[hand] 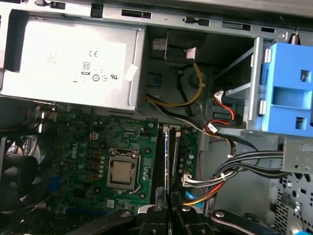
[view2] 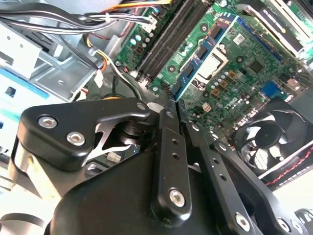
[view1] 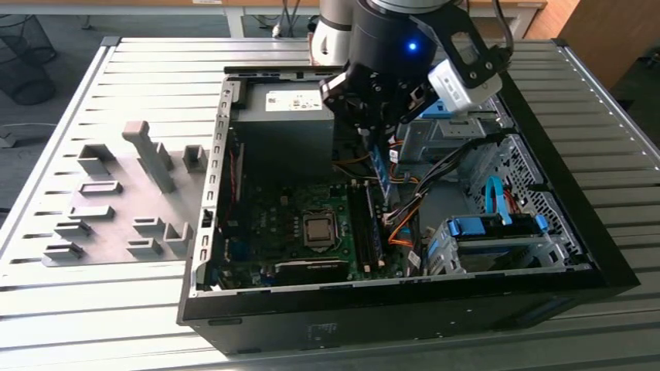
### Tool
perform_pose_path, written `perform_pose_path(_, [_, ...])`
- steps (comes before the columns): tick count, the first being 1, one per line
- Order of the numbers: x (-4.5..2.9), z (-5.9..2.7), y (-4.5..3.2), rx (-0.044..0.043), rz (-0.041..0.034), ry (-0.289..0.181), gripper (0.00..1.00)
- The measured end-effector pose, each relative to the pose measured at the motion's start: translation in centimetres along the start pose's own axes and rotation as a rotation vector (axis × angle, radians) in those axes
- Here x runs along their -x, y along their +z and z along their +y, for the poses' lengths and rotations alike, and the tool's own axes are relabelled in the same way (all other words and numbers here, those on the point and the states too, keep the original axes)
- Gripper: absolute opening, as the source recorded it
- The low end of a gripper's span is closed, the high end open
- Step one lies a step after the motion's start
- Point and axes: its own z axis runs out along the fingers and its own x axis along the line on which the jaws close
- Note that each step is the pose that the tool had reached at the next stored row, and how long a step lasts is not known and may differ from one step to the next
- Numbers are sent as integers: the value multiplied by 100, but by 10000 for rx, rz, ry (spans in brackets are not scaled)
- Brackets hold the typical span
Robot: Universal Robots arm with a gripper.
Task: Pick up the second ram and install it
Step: 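Insert the second ram into the second slot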
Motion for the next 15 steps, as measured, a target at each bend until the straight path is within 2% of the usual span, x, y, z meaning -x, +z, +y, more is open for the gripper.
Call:
perform_pose_path(9, [-6, 1, 8, 1, 16, 2, 14])
perform_pose_path(11, [-48, 4, 7, 1, 16, 1, 14])
perform_pose_path(15, [-55, 5, 7, 1, 16, 1, 14])
